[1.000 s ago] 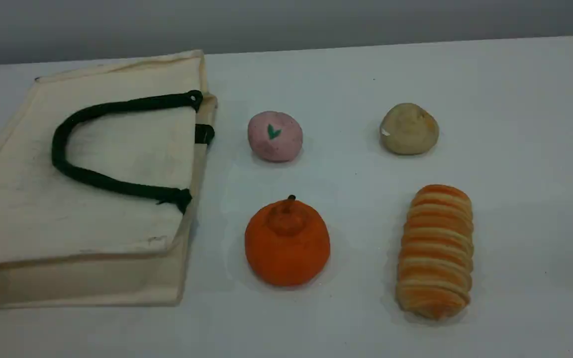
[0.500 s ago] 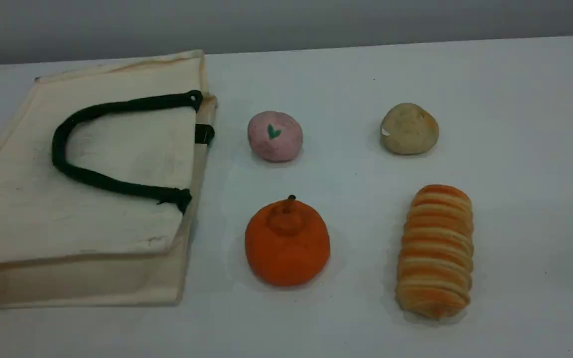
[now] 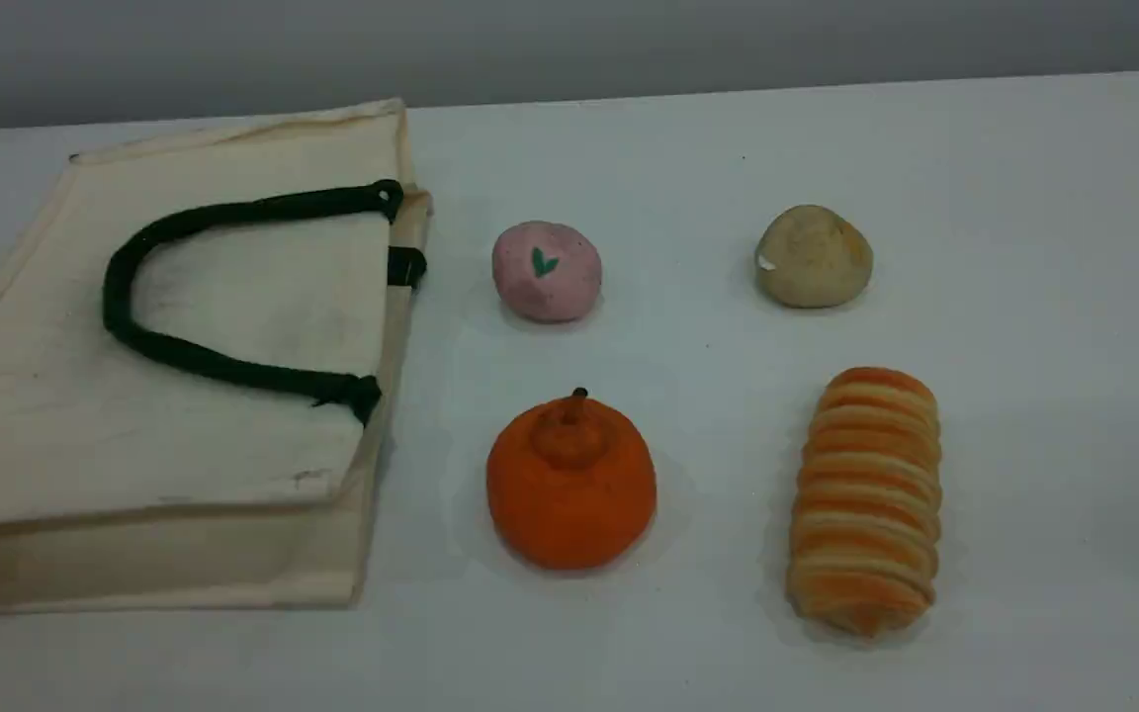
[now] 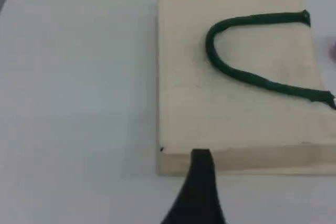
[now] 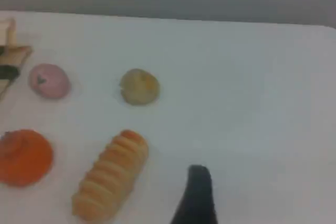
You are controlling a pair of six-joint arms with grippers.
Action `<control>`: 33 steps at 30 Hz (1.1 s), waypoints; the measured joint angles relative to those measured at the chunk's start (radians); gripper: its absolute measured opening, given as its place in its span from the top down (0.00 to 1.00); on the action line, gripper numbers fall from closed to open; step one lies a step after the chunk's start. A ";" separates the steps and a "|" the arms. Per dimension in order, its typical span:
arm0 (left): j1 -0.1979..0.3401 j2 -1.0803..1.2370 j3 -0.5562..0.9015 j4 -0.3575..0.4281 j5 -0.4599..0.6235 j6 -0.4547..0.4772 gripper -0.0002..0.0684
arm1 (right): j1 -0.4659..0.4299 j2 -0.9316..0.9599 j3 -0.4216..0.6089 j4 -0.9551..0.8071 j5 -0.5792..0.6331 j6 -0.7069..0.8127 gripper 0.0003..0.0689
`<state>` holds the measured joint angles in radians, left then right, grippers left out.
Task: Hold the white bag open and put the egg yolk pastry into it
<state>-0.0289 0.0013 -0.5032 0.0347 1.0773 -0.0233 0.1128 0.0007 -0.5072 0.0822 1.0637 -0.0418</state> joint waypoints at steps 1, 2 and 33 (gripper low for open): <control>-0.016 0.000 0.000 0.013 0.000 -0.014 0.15 | 0.012 0.006 -0.001 0.000 -0.002 0.014 0.18; -0.027 0.000 0.000 0.022 0.000 -0.031 0.15 | 0.026 0.017 -0.005 0.000 -0.007 0.032 0.18; -0.045 1.110 -0.411 0.075 -0.212 -0.099 0.15 | 0.081 1.044 -0.566 -0.059 -0.140 0.085 0.18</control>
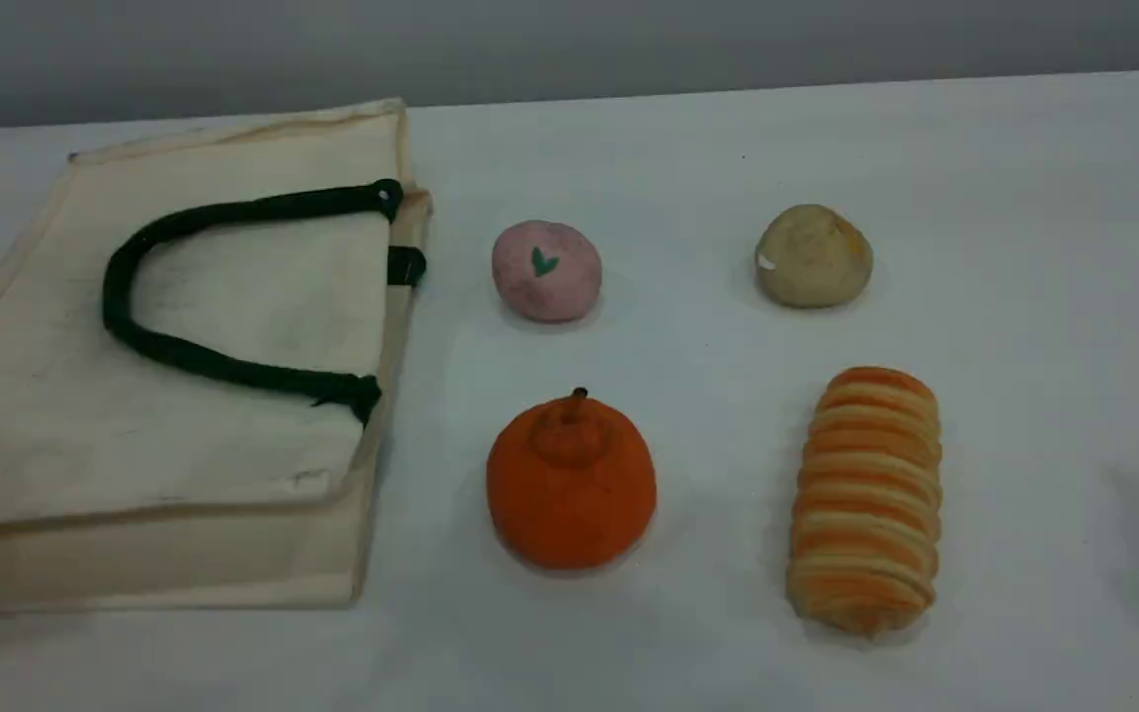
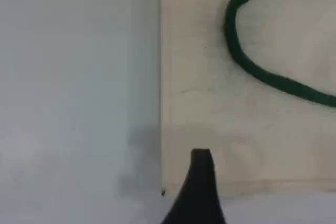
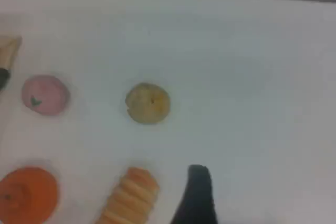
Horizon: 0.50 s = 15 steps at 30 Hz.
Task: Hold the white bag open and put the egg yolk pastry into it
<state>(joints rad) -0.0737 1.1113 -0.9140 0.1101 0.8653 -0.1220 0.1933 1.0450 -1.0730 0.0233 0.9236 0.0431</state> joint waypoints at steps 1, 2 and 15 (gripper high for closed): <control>0.000 0.034 0.000 -0.001 -0.011 0.000 0.15 | 0.000 0.019 -0.006 0.000 -0.005 0.000 0.18; 0.000 0.067 0.000 -0.003 -0.026 0.000 0.15 | 0.000 0.039 -0.016 0.000 -0.011 0.000 0.18; 0.000 0.494 -0.021 -0.008 -0.303 -0.016 0.15 | 0.000 0.084 -0.123 0.011 -0.029 0.000 0.18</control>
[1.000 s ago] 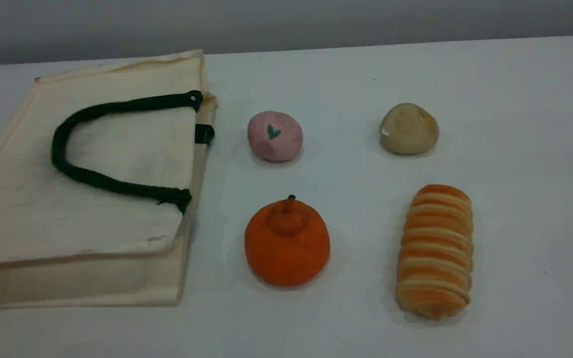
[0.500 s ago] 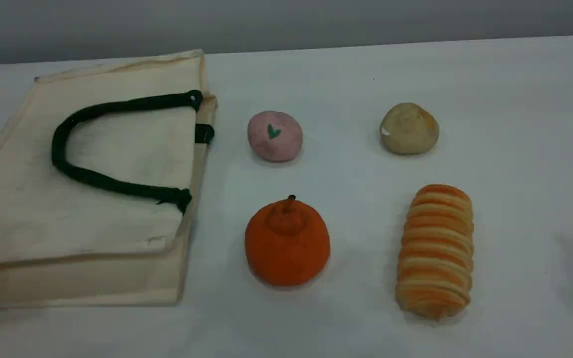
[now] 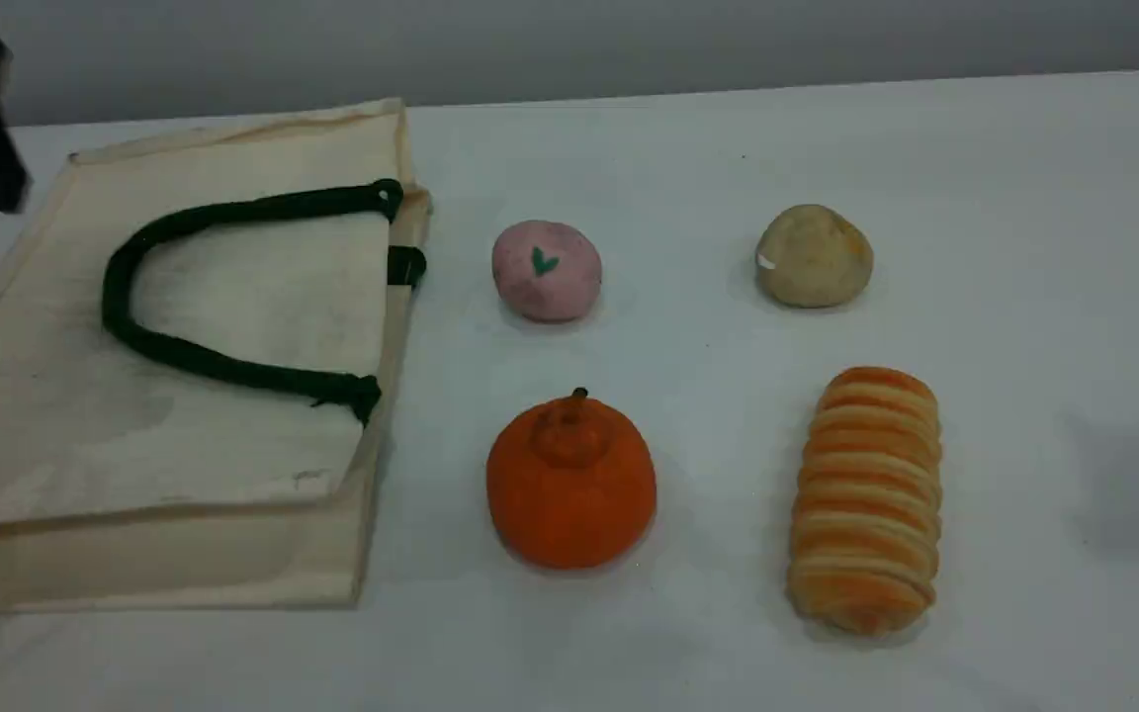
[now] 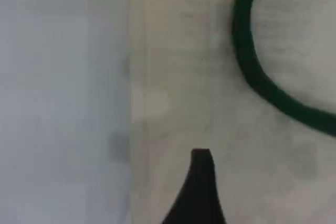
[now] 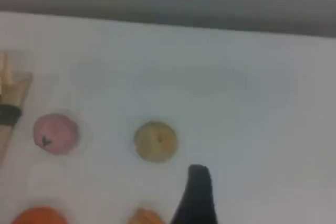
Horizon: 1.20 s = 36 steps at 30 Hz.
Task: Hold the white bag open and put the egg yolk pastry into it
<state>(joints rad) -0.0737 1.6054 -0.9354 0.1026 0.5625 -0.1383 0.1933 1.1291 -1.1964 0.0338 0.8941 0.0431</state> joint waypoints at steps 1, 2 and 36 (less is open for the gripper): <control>0.000 0.034 -0.012 0.000 -0.004 0.000 0.15 | 0.000 0.001 0.000 0.000 -0.014 0.000 0.18; 0.000 0.062 -0.021 0.000 -0.004 -0.001 0.15 | 0.000 0.005 0.000 0.000 -0.033 0.000 0.18; 0.000 0.487 -0.225 0.000 -0.154 -0.013 0.15 | 0.000 0.111 0.001 -0.003 -0.091 -0.021 0.18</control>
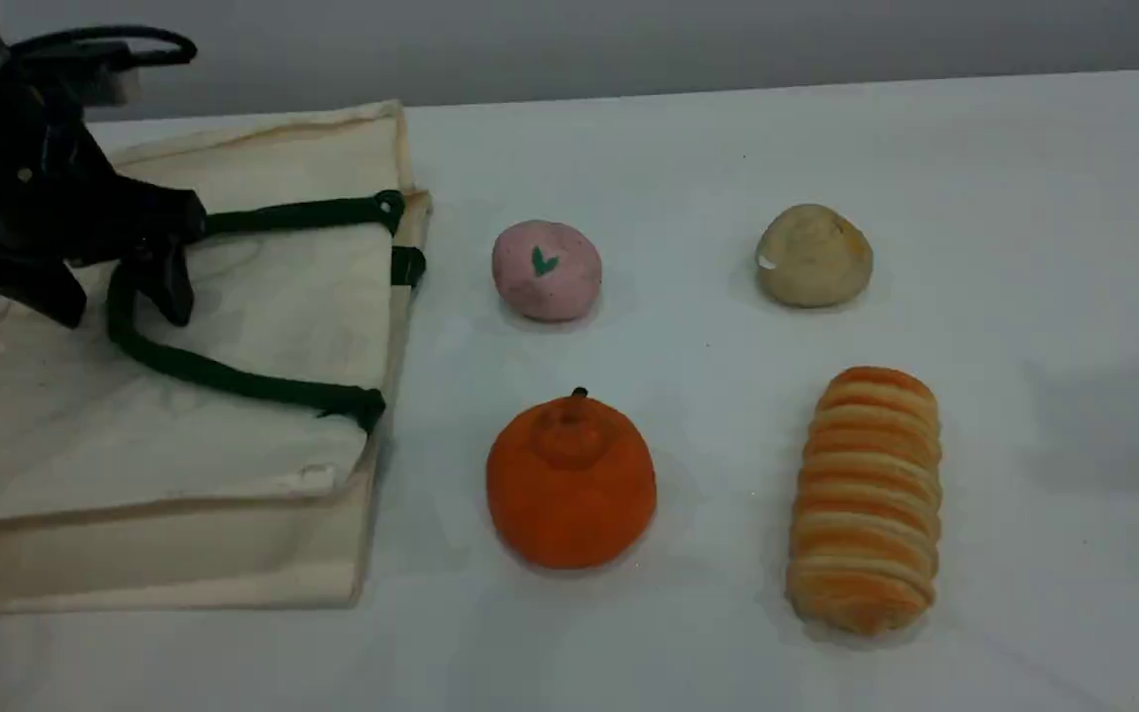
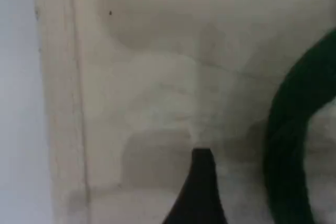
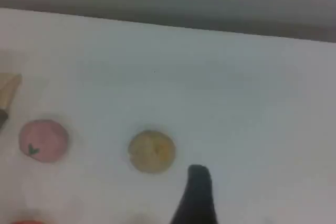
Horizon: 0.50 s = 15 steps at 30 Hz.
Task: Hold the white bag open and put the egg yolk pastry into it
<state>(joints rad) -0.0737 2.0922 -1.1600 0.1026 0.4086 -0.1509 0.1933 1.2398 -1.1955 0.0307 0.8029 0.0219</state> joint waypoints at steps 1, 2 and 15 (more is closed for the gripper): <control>0.000 0.002 0.000 0.000 0.000 0.000 0.16 | 0.000 0.000 0.000 0.000 0.000 0.000 0.18; 0.000 0.003 0.000 0.000 0.000 0.000 0.16 | 0.000 0.000 0.000 0.000 0.000 0.000 0.18; 0.001 0.003 0.000 -0.001 0.003 0.000 0.77 | 0.000 0.000 0.000 0.000 0.008 0.002 0.18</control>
<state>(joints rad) -0.0728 2.0951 -1.1600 0.1017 0.4117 -0.1509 0.1933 1.2398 -1.1955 0.0307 0.8114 0.0243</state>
